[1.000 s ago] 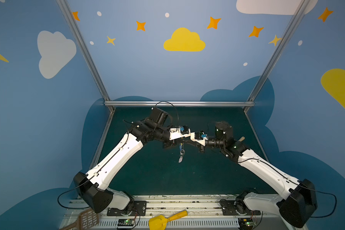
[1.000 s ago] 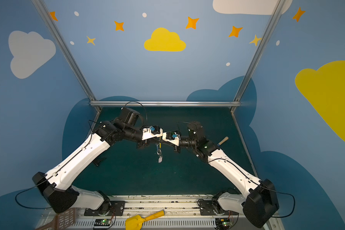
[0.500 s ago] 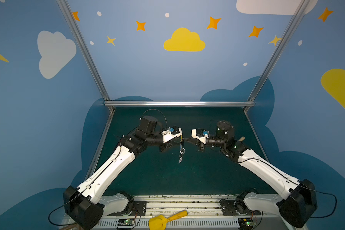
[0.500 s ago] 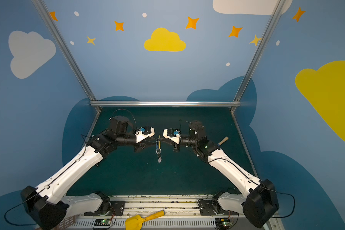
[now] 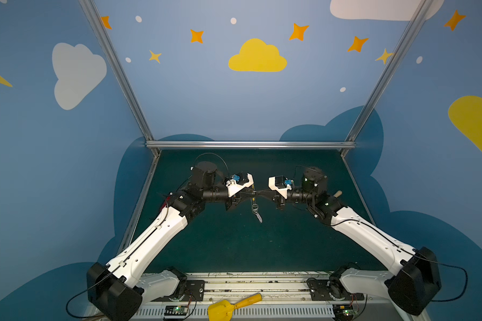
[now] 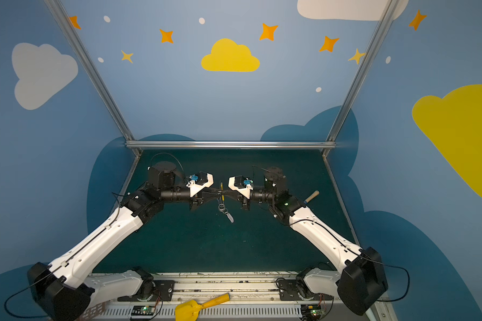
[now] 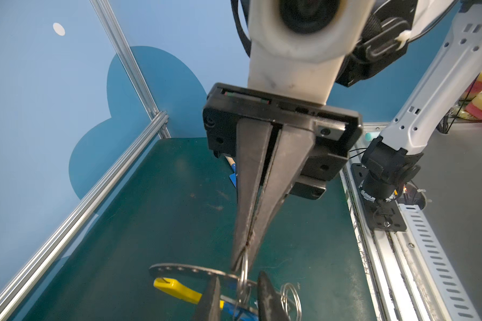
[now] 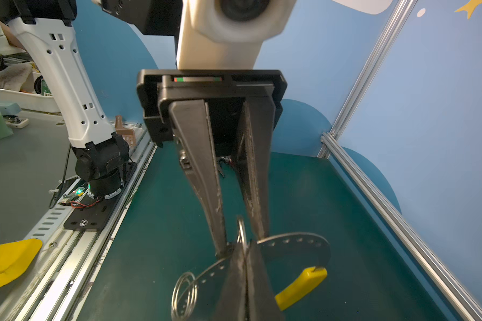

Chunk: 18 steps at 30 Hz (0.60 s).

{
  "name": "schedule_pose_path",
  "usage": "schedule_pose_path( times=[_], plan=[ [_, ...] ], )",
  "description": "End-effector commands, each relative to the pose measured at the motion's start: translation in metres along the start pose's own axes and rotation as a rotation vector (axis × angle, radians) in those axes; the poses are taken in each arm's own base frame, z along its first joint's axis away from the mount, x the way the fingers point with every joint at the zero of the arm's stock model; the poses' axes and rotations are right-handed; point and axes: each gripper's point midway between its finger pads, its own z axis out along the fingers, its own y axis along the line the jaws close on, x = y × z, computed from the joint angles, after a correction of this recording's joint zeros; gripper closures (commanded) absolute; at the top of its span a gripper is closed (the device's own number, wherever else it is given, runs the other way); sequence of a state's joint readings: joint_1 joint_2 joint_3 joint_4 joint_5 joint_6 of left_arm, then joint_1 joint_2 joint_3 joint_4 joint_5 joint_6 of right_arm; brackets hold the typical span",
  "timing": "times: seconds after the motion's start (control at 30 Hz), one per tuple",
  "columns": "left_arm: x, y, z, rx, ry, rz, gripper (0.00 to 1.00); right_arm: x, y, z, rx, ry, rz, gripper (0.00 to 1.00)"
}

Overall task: Attach keys to a key ring
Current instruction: Insert the key into the keyring.

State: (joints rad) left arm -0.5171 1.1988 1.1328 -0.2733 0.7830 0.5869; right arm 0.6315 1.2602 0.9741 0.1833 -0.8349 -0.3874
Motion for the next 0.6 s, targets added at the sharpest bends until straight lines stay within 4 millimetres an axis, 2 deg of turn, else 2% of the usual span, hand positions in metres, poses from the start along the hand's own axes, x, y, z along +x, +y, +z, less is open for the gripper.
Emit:
schedule_pose_path(
  times=[0.0,0.23,0.5,0.57],
  plan=[
    [-0.007,-0.003,-0.002,0.017,-0.027,0.013,0.81,-0.010,-0.001,0.000,-0.015,-0.032,-0.013,1.00],
    [-0.006,-0.003,-0.001,0.031,-0.012,0.028,0.96,-0.008,-0.002,0.002,-0.019,-0.029,-0.005,1.00],
    [-0.002,-0.005,-0.004,0.054,0.056,0.034,0.97,0.000,-0.004,-0.001,0.012,0.029,-0.016,1.00],
    [-0.002,-0.006,-0.005,0.061,0.078,0.034,0.97,0.003,-0.005,-0.002,0.020,0.050,-0.022,0.90]
  ],
)
